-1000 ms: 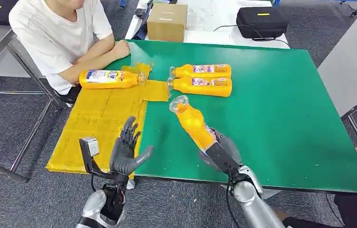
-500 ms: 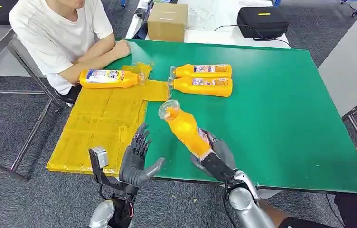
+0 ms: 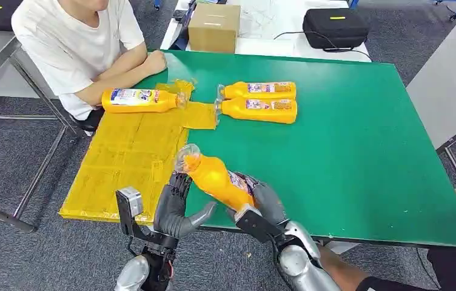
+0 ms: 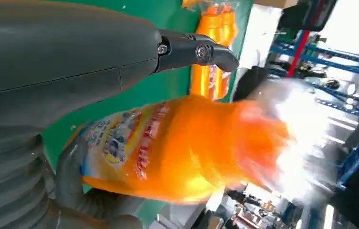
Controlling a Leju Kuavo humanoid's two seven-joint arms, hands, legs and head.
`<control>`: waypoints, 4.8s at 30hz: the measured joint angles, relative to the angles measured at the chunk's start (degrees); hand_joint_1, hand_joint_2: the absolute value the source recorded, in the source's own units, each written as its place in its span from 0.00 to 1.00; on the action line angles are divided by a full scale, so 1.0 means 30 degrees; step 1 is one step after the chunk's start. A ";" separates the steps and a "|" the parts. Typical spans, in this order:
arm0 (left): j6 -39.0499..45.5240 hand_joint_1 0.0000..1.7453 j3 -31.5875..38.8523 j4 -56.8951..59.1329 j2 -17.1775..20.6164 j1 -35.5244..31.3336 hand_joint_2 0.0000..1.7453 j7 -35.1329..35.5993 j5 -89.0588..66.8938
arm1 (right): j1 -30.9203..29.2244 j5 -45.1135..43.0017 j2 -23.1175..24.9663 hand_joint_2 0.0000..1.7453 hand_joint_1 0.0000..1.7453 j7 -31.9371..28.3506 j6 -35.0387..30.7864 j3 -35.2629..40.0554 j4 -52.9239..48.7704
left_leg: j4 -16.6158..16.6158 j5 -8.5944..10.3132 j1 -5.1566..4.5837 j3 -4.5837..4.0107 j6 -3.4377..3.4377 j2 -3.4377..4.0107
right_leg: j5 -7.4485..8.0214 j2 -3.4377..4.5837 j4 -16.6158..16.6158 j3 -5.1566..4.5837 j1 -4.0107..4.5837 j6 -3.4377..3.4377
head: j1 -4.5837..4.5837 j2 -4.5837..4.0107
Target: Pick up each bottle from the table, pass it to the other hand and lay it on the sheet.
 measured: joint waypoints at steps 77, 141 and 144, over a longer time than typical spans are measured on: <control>0.3330 1.00 0.1654 0.1334 0.1129 -0.3639 1.00 -0.1376 -0.6906 | 0.1520 0.1668 0.1706 0.00 0.00 -0.2295 -0.8881 0.1946 -0.3528 | -0.0002 0.0012 0.0010 -0.0014 -0.0006 0.0012 | -0.0001 0.0001 0.0007 -0.0036 0.0004 -0.0011 | 0.0007 0.0000; -0.4817 0.00 0.2484 2.0327 0.4408 -1.6634 1.00 0.3083 -2.5266 | 0.0796 -0.4437 0.2391 0.00 0.00 -0.5290 -0.5151 0.0132 -0.2399 | 0.0001 0.0039 0.0015 -0.0038 -0.0007 -0.0001 | 0.0012 -0.0005 0.0030 -0.0038 0.0007 -0.0011 | 0.0007 0.0000; -0.5079 0.00 0.2572 2.0342 0.4532 -1.6688 1.00 0.2798 -2.5083 | 0.0741 -0.4648 0.2376 0.00 0.00 -0.5297 -0.5151 0.0132 -0.2377 | 0.0001 0.0040 0.0016 -0.0038 -0.0008 0.0001 | 0.0012 -0.0004 0.0031 -0.0039 0.0009 -0.0011 | 0.0015 0.0000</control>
